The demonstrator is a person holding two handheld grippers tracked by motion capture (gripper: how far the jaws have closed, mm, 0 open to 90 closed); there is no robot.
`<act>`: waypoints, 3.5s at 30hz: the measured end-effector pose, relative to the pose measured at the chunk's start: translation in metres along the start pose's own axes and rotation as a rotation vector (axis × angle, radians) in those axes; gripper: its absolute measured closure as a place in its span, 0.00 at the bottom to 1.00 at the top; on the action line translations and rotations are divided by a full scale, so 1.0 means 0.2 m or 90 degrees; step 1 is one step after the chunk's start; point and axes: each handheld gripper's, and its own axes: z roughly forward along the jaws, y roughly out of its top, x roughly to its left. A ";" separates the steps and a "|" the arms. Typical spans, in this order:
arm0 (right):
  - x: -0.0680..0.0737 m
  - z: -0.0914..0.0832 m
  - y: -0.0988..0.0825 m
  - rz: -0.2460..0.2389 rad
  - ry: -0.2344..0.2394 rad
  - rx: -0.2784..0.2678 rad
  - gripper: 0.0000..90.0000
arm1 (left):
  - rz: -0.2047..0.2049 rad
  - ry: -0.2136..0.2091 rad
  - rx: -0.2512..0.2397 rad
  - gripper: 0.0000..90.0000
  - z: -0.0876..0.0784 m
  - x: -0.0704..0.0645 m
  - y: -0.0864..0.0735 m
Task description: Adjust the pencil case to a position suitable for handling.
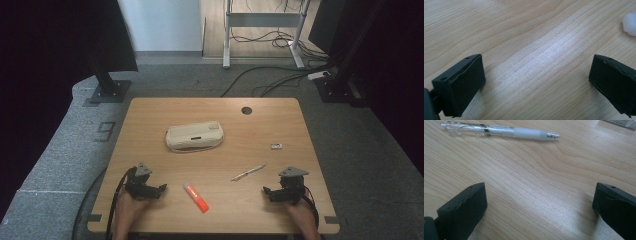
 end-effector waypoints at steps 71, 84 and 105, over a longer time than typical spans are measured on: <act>0.00 0.00 0.00 0.000 0.000 0.000 0.00 | 0.059 -0.128 -0.031 0.04 0.06 0.08 0.59; 0.00 0.00 0.00 0.000 0.000 0.000 0.00 | 0.078 -0.136 -0.035 0.11 0.17 0.11 0.75; 0.00 0.00 0.00 0.000 0.000 0.000 0.00 | 0.090 -0.143 0.007 0.16 0.38 0.20 0.79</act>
